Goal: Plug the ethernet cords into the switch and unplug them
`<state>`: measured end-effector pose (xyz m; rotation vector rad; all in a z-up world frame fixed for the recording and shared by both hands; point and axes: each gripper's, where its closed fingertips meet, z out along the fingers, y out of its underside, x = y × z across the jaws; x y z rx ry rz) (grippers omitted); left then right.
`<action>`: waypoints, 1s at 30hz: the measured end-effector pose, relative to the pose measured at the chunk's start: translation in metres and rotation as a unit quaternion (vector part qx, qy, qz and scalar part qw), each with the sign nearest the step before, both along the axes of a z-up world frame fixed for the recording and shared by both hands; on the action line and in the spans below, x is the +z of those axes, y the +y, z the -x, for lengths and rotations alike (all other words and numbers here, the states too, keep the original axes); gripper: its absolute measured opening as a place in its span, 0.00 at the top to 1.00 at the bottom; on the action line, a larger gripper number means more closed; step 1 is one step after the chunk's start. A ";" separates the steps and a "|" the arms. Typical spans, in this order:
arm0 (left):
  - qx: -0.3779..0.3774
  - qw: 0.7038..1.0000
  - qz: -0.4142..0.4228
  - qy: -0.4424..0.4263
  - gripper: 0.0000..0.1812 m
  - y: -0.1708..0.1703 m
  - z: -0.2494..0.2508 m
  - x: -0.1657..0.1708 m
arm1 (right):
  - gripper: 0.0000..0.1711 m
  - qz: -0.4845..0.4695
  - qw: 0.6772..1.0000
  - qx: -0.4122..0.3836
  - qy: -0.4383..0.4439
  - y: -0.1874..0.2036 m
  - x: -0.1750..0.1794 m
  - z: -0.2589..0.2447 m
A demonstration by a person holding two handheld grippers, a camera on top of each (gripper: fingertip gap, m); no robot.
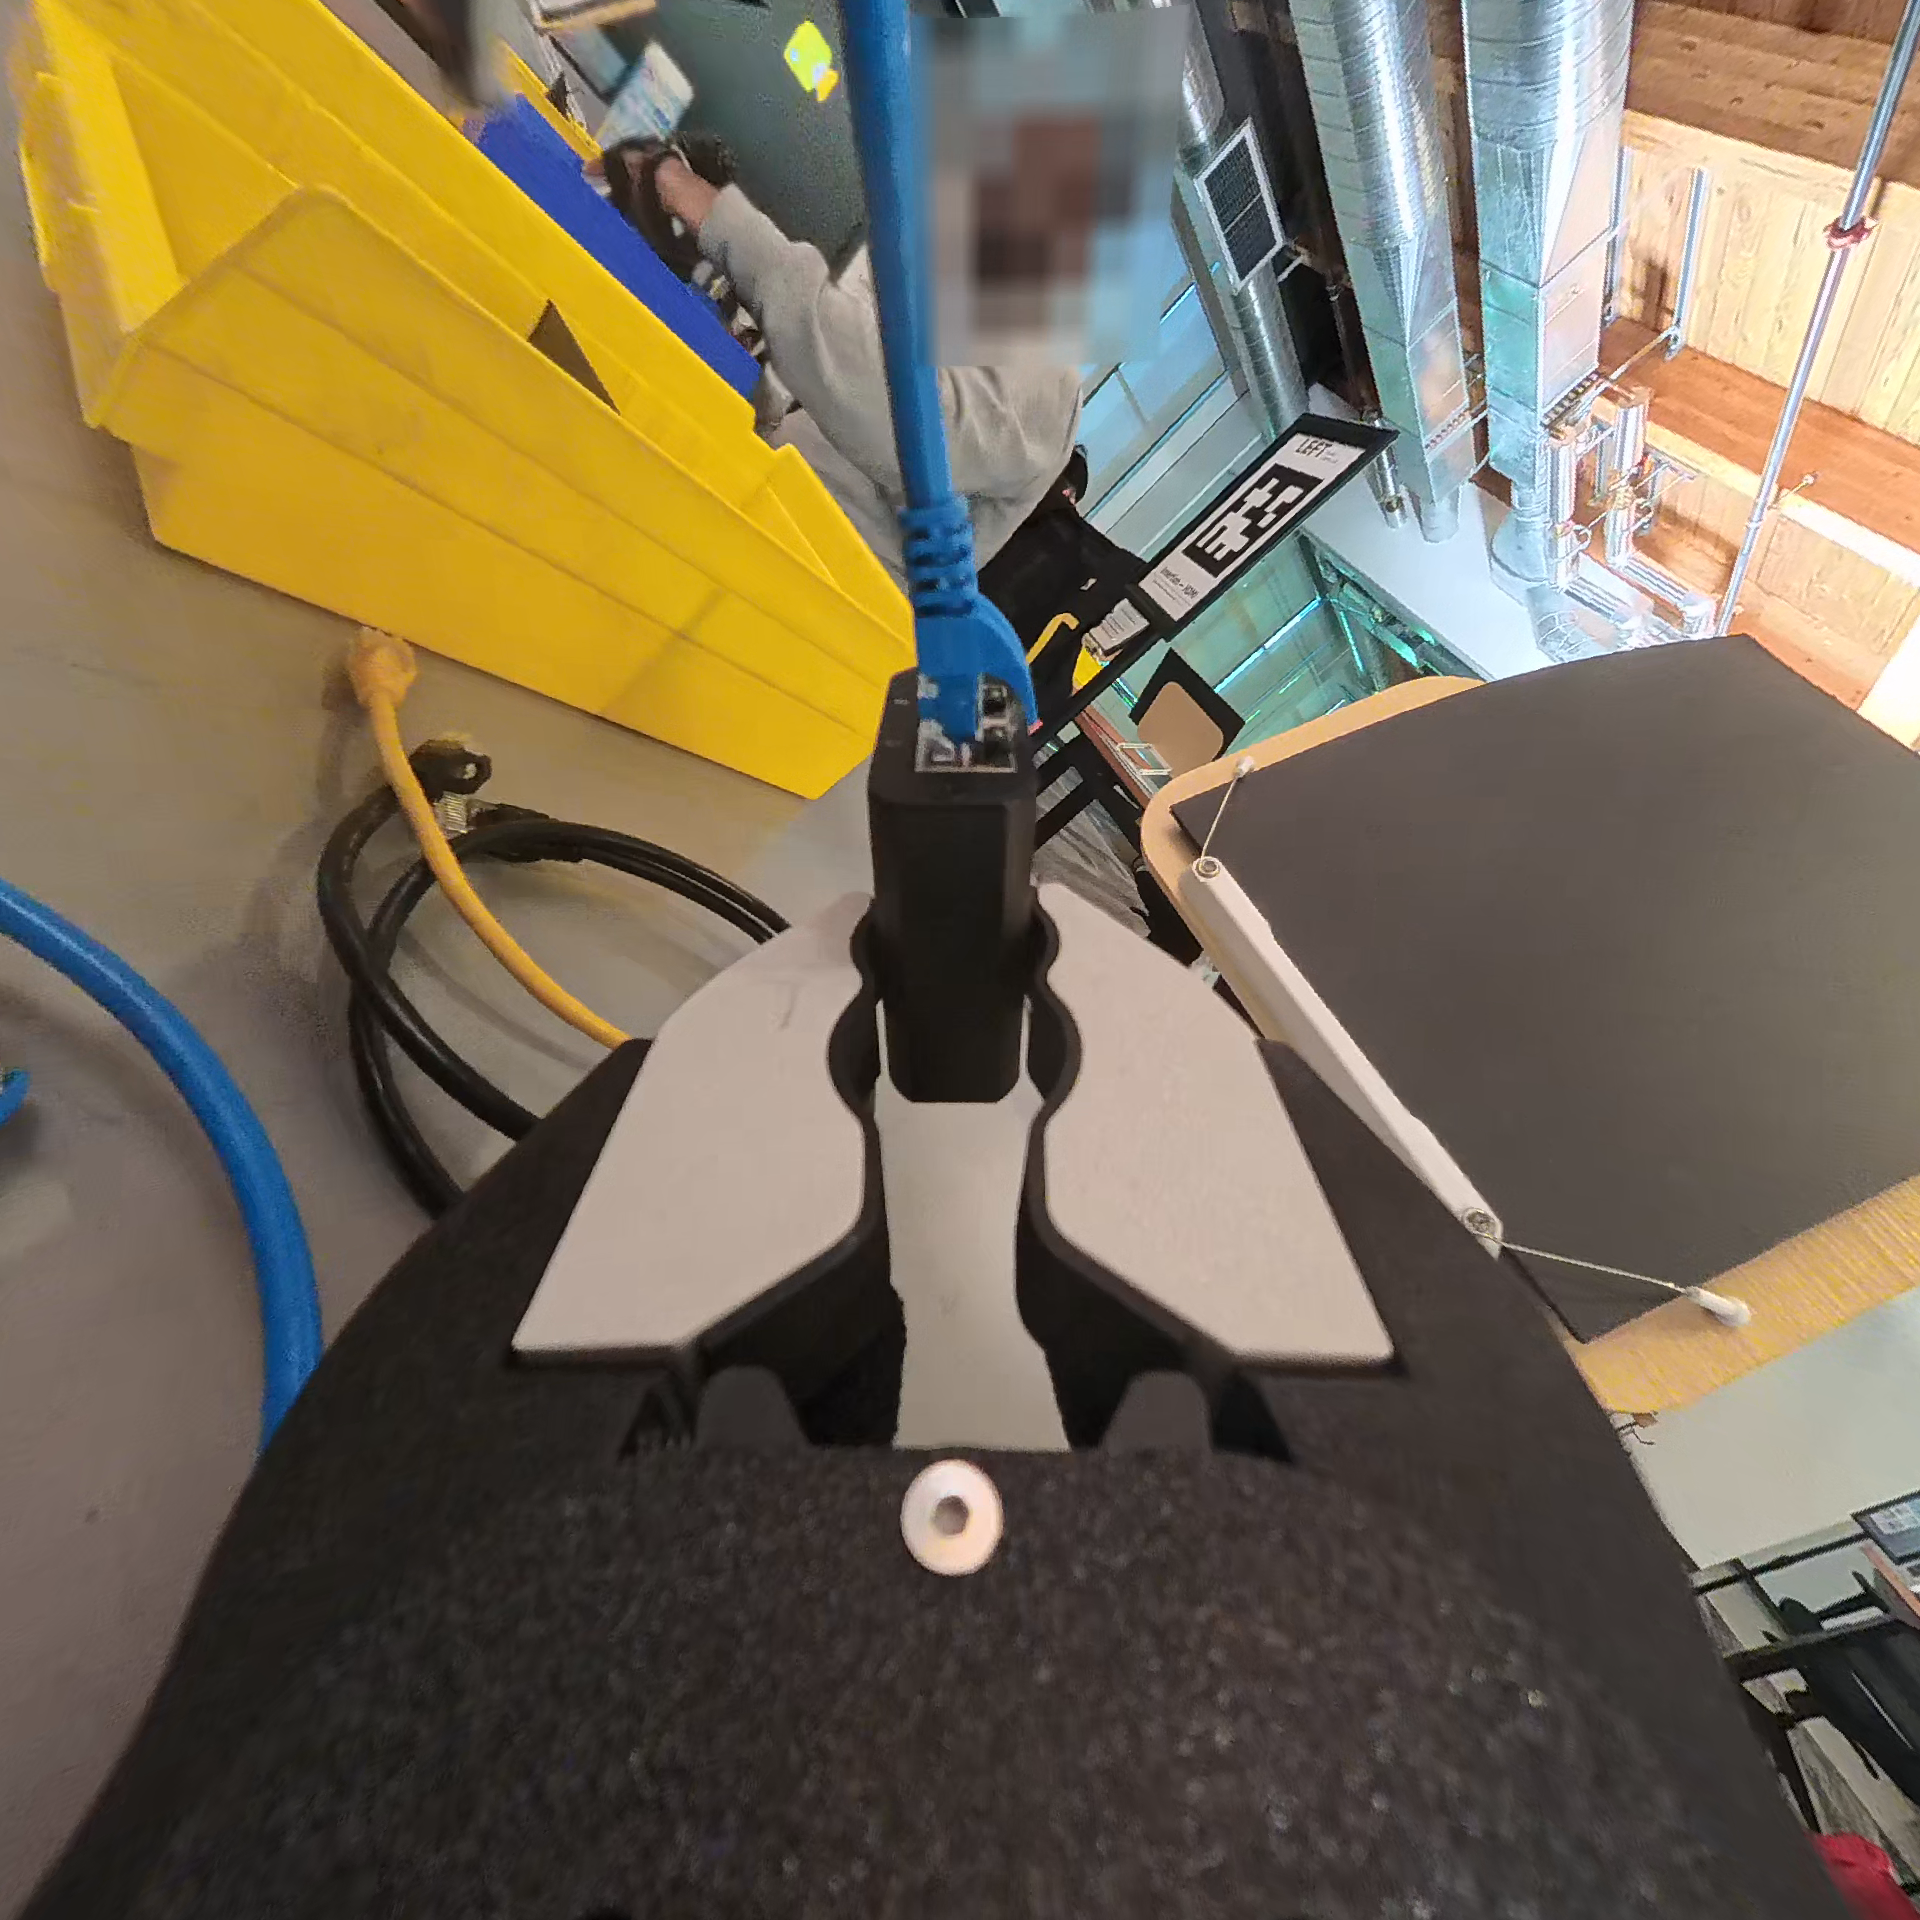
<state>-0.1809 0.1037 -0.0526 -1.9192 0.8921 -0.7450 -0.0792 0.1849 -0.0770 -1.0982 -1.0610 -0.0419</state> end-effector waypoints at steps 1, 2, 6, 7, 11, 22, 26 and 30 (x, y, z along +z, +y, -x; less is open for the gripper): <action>0.037 0.999 0.004 0.021 0.77 -0.008 0.012 -0.019 | 0.86 0.000 1.000 0.000 -0.001 0.000 0.000 0.000; 0.081 0.995 0.008 0.049 0.77 -0.010 0.028 -0.036 | 0.86 0.000 1.000 0.001 -0.001 0.000 -0.001 0.001; 0.237 0.966 -0.032 0.102 0.75 0.009 0.089 -0.060 | 0.86 0.003 1.000 0.004 -0.003 0.000 -0.002 0.002; 0.256 0.960 -0.029 0.108 0.74 0.015 0.096 -0.065 | 0.86 0.005 1.000 0.004 -0.002 0.000 -0.002 0.002; 0.261 0.959 0.012 0.106 0.72 0.038 0.092 -0.085 | 0.86 0.011 1.000 0.003 0.000 0.001 -0.003 0.001; 0.357 0.926 0.088 0.083 0.97 0.073 0.193 -0.089 | 0.86 0.015 1.000 0.006 -0.001 0.001 -0.004 0.002; 0.403 0.907 0.095 0.077 0.95 0.075 0.239 -0.090 | 0.86 0.016 1.000 0.006 -0.001 0.001 -0.005 0.002; 0.361 0.925 0.059 0.102 0.98 0.078 0.228 -0.088 | 0.86 0.020 1.000 0.007 0.001 0.002 -0.005 0.002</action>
